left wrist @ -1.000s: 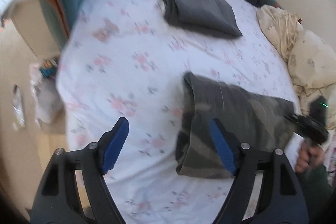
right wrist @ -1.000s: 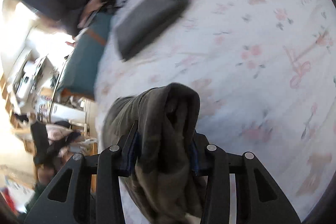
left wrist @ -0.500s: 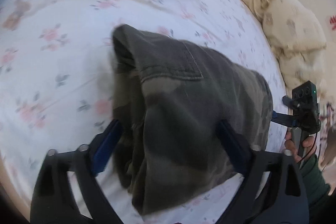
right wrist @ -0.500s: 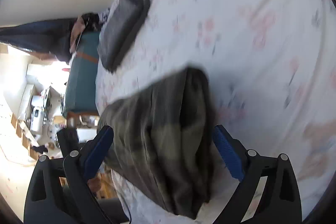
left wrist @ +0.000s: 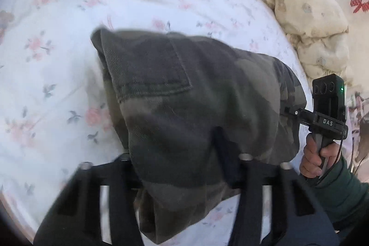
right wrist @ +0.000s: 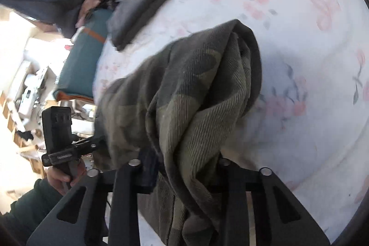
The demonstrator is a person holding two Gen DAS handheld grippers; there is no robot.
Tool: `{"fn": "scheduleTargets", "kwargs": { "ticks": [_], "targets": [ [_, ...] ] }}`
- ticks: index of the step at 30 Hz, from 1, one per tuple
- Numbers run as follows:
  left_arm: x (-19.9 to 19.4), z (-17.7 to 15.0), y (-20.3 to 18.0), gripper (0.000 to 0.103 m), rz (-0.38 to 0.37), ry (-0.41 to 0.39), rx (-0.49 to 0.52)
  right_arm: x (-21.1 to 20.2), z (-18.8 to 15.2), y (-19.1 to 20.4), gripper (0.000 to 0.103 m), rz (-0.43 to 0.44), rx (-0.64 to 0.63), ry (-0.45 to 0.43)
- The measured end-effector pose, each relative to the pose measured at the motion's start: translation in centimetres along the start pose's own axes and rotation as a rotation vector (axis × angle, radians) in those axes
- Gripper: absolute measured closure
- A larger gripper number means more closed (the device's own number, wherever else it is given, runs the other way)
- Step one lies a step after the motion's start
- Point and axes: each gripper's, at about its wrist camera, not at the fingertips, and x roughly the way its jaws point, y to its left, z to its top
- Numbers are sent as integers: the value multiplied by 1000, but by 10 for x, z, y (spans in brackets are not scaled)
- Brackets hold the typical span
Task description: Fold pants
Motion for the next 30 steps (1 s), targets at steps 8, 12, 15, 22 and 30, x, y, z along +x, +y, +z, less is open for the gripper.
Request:
{"fn": "scheduleTargets", "kwargs": {
  "ticks": [8,12,15,22,30],
  "targets": [
    [-58,-67,-13,68,-65,-37,-251,-21,19,32,74,58,-74,199],
    [-20,-99,-4,64,30,54,-297,7,-10,15,69,-161,-102,356],
    [-27,-109,-21,63,153,15,-180,-7,-21,21,56,-248,-135,326],
    [-71,-112,-35,56,268,-169,-156,-68,-7,47,50,-327,-181,87],
    [-56,-77,9,56,118,-208,-379,-33,16,39,61,-196,-125,58]
  ]
}}
